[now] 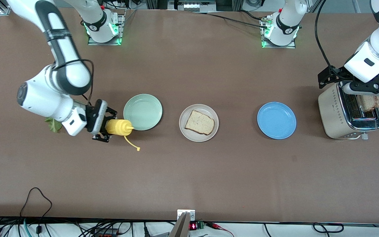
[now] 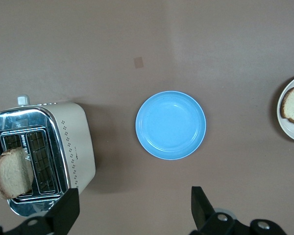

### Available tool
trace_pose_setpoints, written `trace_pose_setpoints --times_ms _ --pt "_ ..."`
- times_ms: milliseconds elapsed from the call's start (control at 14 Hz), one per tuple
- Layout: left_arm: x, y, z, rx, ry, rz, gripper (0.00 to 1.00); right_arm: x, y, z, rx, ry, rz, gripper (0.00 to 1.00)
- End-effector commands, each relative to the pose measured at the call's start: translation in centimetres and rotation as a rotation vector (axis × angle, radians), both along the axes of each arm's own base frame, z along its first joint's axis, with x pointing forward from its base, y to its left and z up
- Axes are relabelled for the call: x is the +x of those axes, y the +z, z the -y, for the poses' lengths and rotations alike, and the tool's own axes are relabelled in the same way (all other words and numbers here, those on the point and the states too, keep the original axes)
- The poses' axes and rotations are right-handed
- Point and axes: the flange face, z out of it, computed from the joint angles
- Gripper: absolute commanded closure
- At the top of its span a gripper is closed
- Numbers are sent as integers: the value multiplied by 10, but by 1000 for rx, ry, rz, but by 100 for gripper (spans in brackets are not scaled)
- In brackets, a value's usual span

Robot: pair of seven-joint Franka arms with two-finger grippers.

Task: Make sandwich in beige plate with both arms
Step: 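Lift the yellow bottle with the right gripper toward the beige plate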

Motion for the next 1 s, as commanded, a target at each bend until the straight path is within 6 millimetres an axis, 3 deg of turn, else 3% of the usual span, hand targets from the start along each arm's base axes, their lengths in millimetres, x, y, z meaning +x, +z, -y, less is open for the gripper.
trace_pose_setpoints --times_ms 0,143,358,932 --pt "-1 4 1 -17 8 -7 0 1 32 -44 -135 -33 31 66" --pt "-1 4 1 -17 8 -7 0 -7 38 -82 -228 -41 53 66" --pt "-1 4 1 -17 8 -7 0 -23 31 -130 -348 -38 90 66" --pt "-1 4 1 -18 9 -9 0 -73 -20 -241 -682 -2 217 66"
